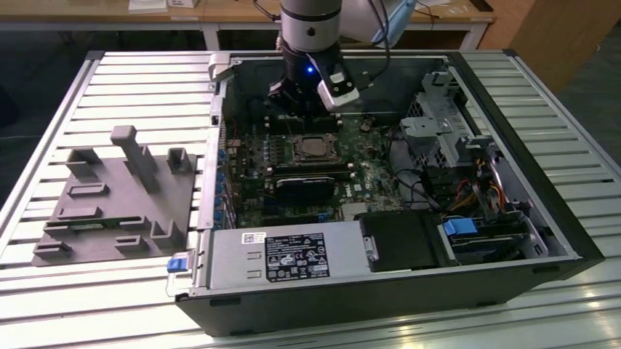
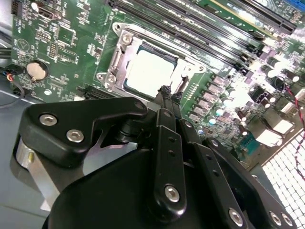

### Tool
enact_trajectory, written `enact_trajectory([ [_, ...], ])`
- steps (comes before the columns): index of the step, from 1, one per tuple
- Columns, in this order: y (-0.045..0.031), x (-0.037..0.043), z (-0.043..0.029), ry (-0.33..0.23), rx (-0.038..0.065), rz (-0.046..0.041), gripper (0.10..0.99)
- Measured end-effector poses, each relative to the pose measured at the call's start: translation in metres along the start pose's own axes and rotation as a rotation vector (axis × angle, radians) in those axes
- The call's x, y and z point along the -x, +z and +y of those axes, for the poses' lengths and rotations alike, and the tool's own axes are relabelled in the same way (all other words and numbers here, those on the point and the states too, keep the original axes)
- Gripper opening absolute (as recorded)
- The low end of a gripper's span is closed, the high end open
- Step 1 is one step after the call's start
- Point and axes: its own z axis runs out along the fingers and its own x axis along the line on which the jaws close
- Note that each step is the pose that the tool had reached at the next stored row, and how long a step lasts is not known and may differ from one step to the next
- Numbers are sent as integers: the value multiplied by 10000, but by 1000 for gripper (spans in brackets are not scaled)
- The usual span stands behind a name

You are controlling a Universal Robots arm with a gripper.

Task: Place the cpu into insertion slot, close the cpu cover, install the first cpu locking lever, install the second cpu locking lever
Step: 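Install the first cpu locking lever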

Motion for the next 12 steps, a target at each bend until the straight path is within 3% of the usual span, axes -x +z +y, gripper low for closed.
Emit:
enact_trajectory([
  [12, -8, -215, -23, -4, 56, -99, 106],
])
